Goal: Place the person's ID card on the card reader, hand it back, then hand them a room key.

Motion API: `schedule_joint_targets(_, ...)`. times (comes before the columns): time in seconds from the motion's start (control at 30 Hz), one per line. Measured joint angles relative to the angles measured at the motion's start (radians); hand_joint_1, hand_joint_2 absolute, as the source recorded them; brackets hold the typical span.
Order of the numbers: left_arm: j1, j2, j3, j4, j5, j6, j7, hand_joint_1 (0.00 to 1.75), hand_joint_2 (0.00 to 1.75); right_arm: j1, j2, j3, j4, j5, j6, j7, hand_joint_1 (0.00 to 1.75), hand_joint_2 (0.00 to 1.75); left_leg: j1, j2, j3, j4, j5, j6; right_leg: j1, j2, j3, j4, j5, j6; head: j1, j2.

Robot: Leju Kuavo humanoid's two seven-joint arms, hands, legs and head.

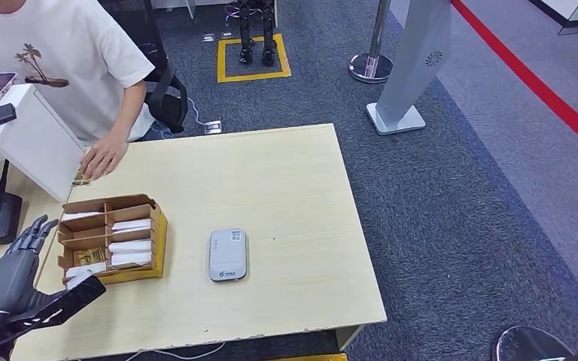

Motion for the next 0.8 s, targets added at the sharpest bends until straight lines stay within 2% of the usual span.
schedule_joint_targets(0.43,0.028,0.016,-0.009,0.002,0.024,-0.017,0.005,0.00,1.75,0.000,0.000,0.000,0.000,-0.008,0.000,0.000,0.00,0.00,0.000,0.000,0.000,0.000,0.000,0.000,0.000,0.000,0.000,0.000,0.000,0.000,0.000,0.000)
schedule_joint_targets(0.8,0.061,-0.006,-0.011,0.002,0.023,-0.003,0.016,0.00,1.75,0.000,0.000,0.000,0.000,-0.003,0.000,-0.001,0.00,0.00,0.000,0.000,0.000,0.000,0.000,0.000,0.000,0.000,0.000,0.000,0.000,0.000,0.000,0.000)
